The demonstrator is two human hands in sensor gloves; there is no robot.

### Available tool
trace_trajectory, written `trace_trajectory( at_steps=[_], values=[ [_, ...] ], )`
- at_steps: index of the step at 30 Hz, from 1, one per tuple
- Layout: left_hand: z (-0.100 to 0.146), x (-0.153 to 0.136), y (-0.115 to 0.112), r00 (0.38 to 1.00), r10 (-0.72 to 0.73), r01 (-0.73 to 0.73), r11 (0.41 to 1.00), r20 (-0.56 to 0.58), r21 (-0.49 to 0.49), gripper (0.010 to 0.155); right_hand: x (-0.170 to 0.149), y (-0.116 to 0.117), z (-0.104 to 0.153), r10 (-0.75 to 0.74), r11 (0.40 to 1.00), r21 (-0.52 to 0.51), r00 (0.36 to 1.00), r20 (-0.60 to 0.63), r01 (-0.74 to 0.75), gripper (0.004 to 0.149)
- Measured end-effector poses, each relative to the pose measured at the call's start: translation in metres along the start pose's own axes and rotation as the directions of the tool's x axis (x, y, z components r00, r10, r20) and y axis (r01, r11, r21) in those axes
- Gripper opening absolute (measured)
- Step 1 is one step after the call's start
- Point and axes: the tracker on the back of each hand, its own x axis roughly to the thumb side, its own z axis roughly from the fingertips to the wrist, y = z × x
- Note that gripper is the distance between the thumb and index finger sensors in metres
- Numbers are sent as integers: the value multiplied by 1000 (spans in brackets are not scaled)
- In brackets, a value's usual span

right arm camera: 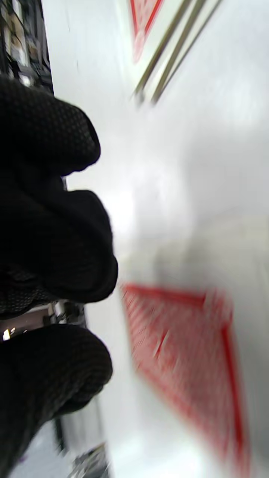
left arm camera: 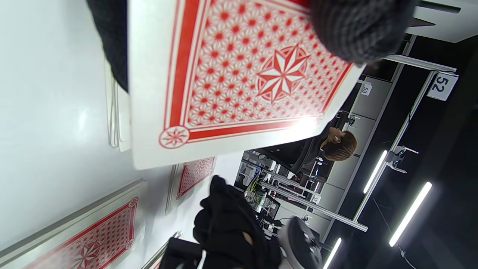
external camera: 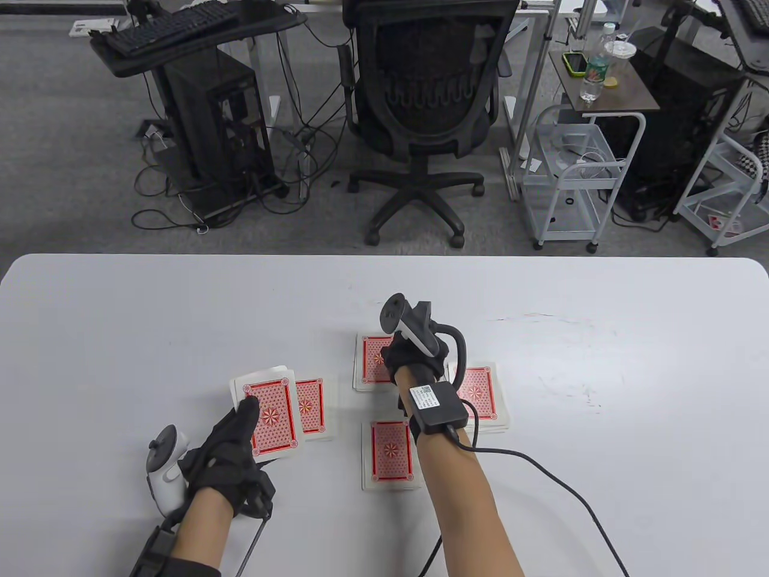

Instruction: Four-player card dealing with fan arrangement

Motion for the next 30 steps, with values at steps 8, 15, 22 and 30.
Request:
trace_trajectory(
  at_steps=[8,15,22,30],
  values=[
    [3,0,-7,1000,-5,5,1000,19,-14,46,41,4,87,-534,844,210,804,260,493,57],
    [5,-1,-13,999,-27,28,999,34,-16,46,51,33,131,-646,763,299,695,314,574,63],
    [7,-2,-17,998,-46,47,999,33,-27,46,45,34,134,-665,747,265,680,308,610,56],
    [5,-1,-18,1000,-10,10,995,9,-97,46,26,31,123,-766,640,374,597,239,671,62]
  ],
)
